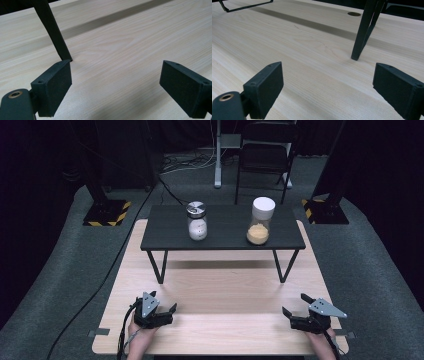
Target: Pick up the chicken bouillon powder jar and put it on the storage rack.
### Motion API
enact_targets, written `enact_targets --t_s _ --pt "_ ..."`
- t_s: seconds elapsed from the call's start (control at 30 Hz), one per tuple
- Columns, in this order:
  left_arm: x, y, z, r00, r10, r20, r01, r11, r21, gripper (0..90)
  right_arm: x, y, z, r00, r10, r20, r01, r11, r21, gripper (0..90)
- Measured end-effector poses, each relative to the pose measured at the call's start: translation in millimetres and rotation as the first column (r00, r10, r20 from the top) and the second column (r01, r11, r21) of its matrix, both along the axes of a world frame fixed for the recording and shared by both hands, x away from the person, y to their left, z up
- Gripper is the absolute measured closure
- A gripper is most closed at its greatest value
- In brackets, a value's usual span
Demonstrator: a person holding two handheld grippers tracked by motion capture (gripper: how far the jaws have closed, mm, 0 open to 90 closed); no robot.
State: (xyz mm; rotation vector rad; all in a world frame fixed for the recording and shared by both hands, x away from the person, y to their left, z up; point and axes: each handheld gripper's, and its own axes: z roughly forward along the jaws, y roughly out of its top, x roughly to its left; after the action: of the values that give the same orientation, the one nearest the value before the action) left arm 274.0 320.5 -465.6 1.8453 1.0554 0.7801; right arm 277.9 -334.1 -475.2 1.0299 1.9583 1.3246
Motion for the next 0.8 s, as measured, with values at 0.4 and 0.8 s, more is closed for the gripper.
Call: enact_targets --t_s 0.4,0.8 --pt "0.1 -0.1 0.5 1.0000 -0.001 -0.002 0.001 1.0000 0.005 10.3 0.5 0.3 0.0 1.0000 0.002 -0.002 -0.002 1.000 -0.002 8.5" --pt "0.2 -0.1 0.6 1.0000 -0.002 -0.002 0.002 1.0000 0.005 10.3 0.8 0.5 0.2 1.0000 0.004 -0.003 -0.004 1.000 -0.004 8.5"
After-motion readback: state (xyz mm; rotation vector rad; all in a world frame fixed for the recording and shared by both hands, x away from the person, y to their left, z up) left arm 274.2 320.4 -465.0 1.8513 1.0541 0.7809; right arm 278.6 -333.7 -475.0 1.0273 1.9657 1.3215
